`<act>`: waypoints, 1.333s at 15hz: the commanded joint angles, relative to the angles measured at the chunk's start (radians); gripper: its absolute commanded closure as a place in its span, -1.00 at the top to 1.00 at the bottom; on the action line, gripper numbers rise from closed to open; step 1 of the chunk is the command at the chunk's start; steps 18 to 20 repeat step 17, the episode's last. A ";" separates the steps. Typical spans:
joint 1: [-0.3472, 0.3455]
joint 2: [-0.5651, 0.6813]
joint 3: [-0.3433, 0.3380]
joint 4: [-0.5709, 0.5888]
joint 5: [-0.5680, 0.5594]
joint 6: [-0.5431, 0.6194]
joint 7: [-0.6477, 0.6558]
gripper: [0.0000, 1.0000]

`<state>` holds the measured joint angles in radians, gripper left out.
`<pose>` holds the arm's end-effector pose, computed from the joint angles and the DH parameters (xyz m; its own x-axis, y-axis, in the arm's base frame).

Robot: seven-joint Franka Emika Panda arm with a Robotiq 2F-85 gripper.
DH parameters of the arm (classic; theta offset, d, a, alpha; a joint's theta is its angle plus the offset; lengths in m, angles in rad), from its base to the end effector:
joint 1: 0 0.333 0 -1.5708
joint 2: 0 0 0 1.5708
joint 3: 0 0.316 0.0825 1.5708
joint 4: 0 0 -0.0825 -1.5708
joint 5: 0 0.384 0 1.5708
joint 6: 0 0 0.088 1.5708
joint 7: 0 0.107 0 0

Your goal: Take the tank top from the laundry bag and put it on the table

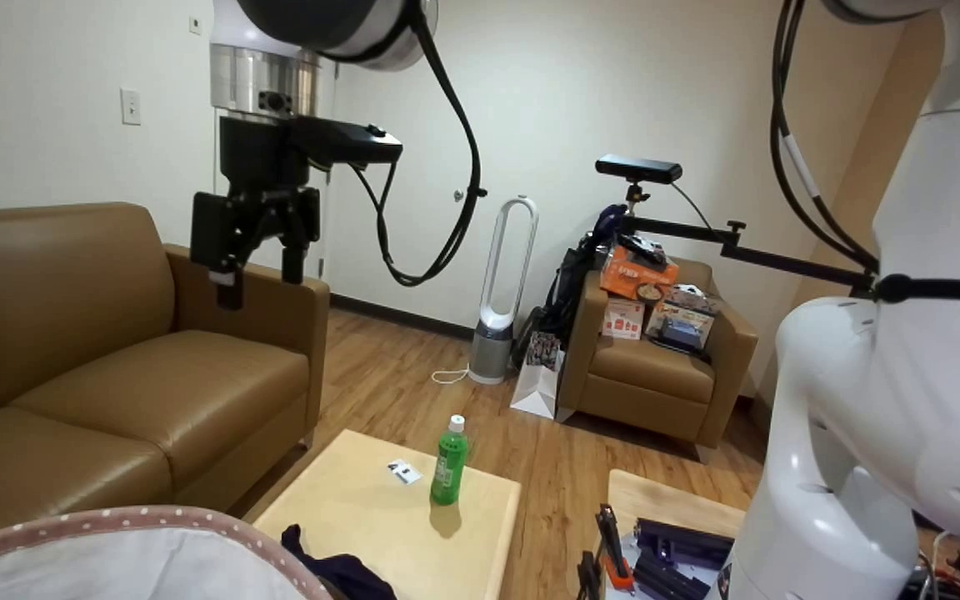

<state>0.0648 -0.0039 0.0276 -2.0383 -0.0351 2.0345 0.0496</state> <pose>0.5475 0.0488 0.4444 0.9983 0.0585 0.0014 0.0584 -0.9978 0.0315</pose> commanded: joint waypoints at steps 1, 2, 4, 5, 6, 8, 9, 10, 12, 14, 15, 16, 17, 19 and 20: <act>-0.004 0.001 0.009 0.002 0.000 -0.002 0.002 1.00; -0.005 0.001 0.008 0.002 0.000 -0.002 0.002 1.00; -0.007 -0.028 0.004 -0.031 -0.001 0.050 0.020 1.00; -0.004 -0.021 0.007 -0.026 -0.012 0.059 0.024 1.00; 0.003 -0.006 0.015 -0.014 -0.018 0.066 0.009 1.00; 0.012 0.002 0.026 -0.009 -0.030 0.071 0.009 1.00; 0.015 0.004 0.032 -0.010 -0.037 0.080 0.023 1.00; 0.024 0.007 0.045 -0.016 -0.049 0.084 0.027 1.00; 0.046 0.027 0.070 -0.015 -0.085 0.105 0.084 1.00; 0.070 0.050 0.093 -0.006 -0.105 0.125 0.130 1.00; 0.052 0.025 0.075 -0.012 -0.072 0.098 0.072 1.00; 0.064 0.035 0.086 -0.012 -0.079 0.107 0.094 1.00; 0.073 0.043 0.093 -0.012 -0.083 0.112 0.106 1.00; 0.073 0.043 0.093 -0.012 -0.083 0.112 0.106 1.00; 0.073 0.043 0.093 -0.012 -0.083 0.112 0.106 1.00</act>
